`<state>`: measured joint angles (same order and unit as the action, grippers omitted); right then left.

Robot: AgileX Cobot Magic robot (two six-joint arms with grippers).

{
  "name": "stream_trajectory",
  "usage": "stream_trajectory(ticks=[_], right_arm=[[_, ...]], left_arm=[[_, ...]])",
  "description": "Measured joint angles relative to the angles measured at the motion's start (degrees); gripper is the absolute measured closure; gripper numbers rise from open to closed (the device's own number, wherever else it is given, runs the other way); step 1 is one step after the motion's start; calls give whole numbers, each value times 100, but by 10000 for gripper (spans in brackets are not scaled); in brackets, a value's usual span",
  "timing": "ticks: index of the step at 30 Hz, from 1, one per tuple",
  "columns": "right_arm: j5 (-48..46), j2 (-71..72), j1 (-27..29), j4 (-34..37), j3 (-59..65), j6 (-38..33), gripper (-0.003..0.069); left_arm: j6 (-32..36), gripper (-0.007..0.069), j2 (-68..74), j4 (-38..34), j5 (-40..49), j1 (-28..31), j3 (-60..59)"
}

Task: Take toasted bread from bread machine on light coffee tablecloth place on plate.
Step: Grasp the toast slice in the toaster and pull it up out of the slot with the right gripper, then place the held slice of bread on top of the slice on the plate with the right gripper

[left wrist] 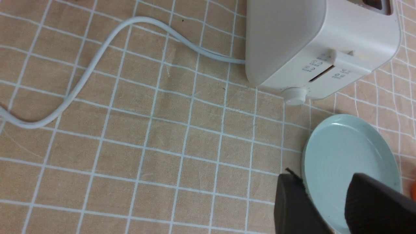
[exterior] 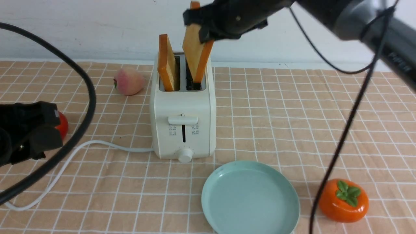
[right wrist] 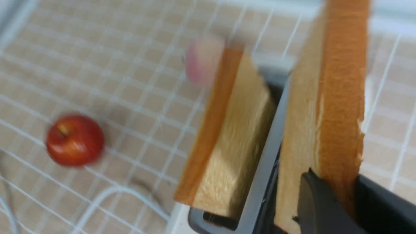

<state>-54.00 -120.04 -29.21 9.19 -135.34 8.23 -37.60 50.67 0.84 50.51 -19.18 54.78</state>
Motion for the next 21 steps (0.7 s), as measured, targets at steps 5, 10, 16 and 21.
stream_trajectory(ticks=[5, 10, 16, 21], right_arm=[[-855, 1131, 656, -605, -48, -10, 579], [-1313, 1913, 1442, -1403, 587, -21, 579], [-1176, 2900, 2313, -919, 2769, -48, 579], [-1513, 2955, 2758, 732, 4113, -518, 579]], left_arm=[[0, 386, 0, 20, 4, 0, 0], [0, 386, 0, 20, 4, 0, 0], [0, 386, 0, 20, 16, 0, 0], [0, 386, 0, 20, 16, -79, 0]])
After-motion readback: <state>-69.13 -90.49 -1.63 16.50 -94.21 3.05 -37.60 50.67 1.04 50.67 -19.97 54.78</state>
